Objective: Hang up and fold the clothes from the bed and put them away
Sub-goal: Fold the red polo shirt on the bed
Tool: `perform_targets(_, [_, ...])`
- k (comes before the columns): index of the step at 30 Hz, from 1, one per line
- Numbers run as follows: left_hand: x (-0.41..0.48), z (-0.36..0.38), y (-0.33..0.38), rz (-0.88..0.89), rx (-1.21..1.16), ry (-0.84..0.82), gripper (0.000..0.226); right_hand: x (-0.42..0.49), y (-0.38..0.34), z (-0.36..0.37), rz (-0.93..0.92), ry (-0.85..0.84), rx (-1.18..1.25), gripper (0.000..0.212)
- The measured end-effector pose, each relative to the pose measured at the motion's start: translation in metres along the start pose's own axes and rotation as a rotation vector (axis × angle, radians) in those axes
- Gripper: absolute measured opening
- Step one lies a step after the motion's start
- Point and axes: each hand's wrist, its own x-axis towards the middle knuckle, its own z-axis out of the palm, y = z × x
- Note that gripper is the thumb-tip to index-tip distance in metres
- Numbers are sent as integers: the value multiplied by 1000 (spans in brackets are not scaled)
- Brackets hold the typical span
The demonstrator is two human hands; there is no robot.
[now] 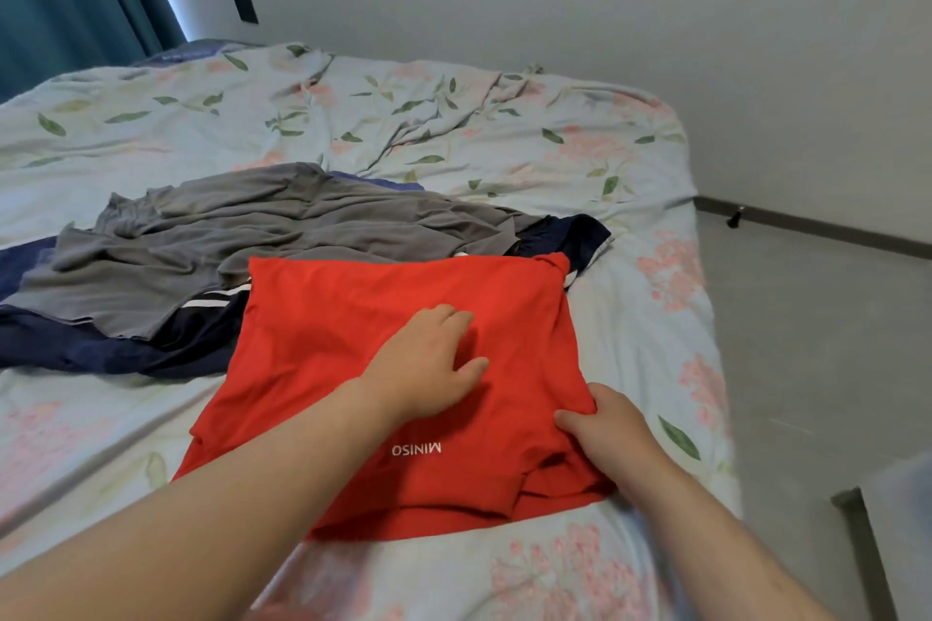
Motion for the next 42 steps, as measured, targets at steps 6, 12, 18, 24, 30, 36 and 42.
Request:
perform_targets(6, [108,36,88,-241,-205,-53,55,-5,5,-6,-36,-181,167,5])
perform_targets(12, [145,64,91,-456,-40,-140,63,-9,2,-22,-56,-368,307,23])
perform_targets(18, [132,24,66,-427,-427,-11,12,-20,-22,-24,-167,-390,450,21])
perform_targets(24, [75,-64,-6,-609,-909,66,18,-53,-85,34,-279,-455,510,32])
perform_targets(30, [14,-100,-99,-773,-805,169,13,-71,-144,135,-387,-424,138,23])
perform_targets(36, [-27,-97,-177,-821,-532,298,13,-84,-169,242,-367,-487,3,14])
perform_targets(42, [-57,-80,-187,-785,-479,355,27,-87,-167,243,-99,-793,272,34])
